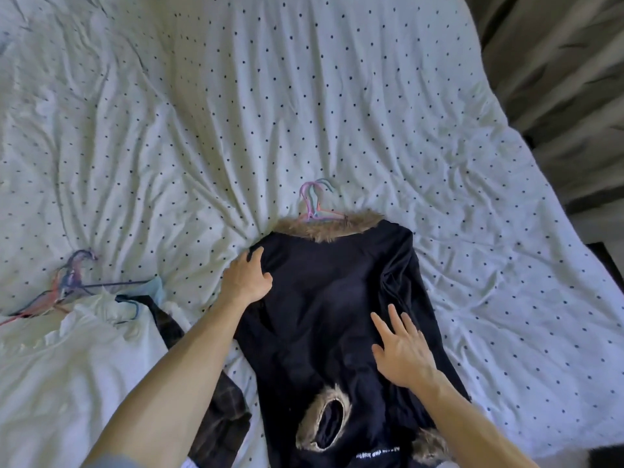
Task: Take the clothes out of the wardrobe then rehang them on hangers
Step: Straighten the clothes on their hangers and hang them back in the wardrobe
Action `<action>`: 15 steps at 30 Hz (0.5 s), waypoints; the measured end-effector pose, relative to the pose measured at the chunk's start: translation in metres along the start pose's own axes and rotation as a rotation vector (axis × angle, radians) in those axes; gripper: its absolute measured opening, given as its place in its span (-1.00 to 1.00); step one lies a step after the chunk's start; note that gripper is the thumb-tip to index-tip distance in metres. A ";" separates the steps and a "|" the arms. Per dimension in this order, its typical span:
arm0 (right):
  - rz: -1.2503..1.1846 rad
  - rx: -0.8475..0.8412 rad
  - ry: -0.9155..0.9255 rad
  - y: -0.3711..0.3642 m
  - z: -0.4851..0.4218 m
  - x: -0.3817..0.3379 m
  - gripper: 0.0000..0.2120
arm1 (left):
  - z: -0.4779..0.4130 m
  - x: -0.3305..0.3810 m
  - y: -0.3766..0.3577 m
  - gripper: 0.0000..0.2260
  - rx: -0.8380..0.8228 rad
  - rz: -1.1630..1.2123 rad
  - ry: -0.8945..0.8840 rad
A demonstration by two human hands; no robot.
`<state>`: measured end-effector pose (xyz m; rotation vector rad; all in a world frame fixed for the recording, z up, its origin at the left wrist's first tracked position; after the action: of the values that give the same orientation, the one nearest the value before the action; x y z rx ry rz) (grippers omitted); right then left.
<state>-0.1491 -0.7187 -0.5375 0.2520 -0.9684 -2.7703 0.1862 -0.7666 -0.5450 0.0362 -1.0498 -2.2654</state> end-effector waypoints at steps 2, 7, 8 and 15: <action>0.009 -0.012 -0.014 -0.007 -0.012 -0.001 -0.35 | -0.022 -0.003 0.002 -0.36 -0.001 0.057 -0.013; 0.037 -0.081 -0.034 -0.027 -0.027 -0.004 -0.35 | -0.059 -0.010 -0.015 -0.30 -0.081 0.185 0.014; 0.051 -0.091 -0.035 -0.030 -0.027 -0.005 -0.34 | -0.063 -0.011 -0.018 -0.28 -0.084 0.140 0.034; -0.047 -0.115 -0.045 -0.030 -0.024 -0.001 -0.36 | -0.066 -0.011 -0.008 -0.52 -0.044 0.114 0.030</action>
<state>-0.1466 -0.7101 -0.5745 0.1986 -0.8189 -2.8735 0.2092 -0.8012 -0.5978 -0.0077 -0.9611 -2.1777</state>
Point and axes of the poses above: each hand's wrist, its own z-axis away from the middle knuckle, its own y-axis out of the back of the hand, x = y × z, the point moved 4 cm from there along -z, towards the middle knuckle, and after that the axes turned 7 degrees about z, right-handed, at the moved point
